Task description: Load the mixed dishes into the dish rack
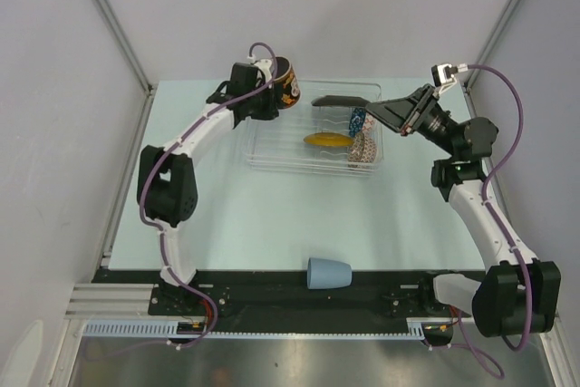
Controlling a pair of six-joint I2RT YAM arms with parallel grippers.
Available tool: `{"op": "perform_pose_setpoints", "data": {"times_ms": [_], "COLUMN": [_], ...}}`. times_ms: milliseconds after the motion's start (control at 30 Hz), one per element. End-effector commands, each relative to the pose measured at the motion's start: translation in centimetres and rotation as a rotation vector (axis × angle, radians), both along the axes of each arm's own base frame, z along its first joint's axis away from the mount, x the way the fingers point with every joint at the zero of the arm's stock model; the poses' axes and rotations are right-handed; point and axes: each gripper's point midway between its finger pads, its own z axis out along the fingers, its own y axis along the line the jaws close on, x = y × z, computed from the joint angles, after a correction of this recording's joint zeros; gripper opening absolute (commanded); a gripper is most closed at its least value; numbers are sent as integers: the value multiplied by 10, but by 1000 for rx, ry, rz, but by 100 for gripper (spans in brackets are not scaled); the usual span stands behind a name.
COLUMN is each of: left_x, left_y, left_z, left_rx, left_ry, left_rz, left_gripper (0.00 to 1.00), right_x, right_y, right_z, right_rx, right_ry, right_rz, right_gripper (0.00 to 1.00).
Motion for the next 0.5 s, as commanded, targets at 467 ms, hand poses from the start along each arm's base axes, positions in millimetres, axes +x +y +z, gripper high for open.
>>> {"op": "perform_pose_setpoints", "data": {"times_ms": [467], "left_x": [48], "left_y": [-11], "left_z": [1], "left_rx": [12], "left_ry": [-176], "left_rz": [15], "left_gripper": [0], "right_x": [-4], "right_y": [-15], "right_z": [-10], "right_rx": [-47], "right_ry": [-2], "right_rz": [-69], "right_gripper": [34]}}
